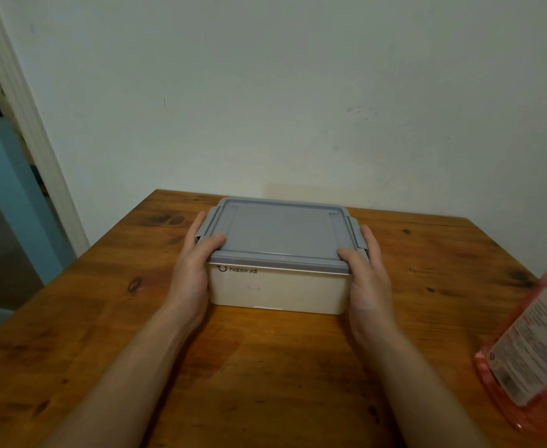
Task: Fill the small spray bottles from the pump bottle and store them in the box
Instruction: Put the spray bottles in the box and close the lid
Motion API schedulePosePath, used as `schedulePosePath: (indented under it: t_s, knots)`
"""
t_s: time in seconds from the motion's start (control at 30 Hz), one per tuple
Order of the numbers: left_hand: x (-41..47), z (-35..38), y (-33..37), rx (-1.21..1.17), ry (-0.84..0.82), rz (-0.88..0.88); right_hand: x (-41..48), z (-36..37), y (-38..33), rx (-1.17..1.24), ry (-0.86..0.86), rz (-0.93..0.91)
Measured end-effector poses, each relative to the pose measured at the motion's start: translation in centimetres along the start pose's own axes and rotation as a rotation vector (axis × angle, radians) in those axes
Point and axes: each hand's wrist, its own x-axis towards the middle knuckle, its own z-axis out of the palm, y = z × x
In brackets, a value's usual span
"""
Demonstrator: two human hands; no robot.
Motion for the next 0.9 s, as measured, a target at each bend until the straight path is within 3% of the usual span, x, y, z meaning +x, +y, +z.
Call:
schedulePosePath:
  t_s: [0.5, 0.73, 0.9]
  knots:
    - [-0.7, 0.8, 0.2, 0.124, 0.026, 0.028, -0.1, 0.2, -0.3, -0.028, -0.018, 0.019]
    - [-1.2, 1.8, -0.5, 0.194, 0.158, 0.127, -0.7, 0.7, -0.3, -0.008, 0.012, 0.015]
    - [-2.2, 2.7, -0.6, 0.230, 0.259, 0.081, -1.2, 1.2, 0.2, 0.016, 0.057, 0.054]
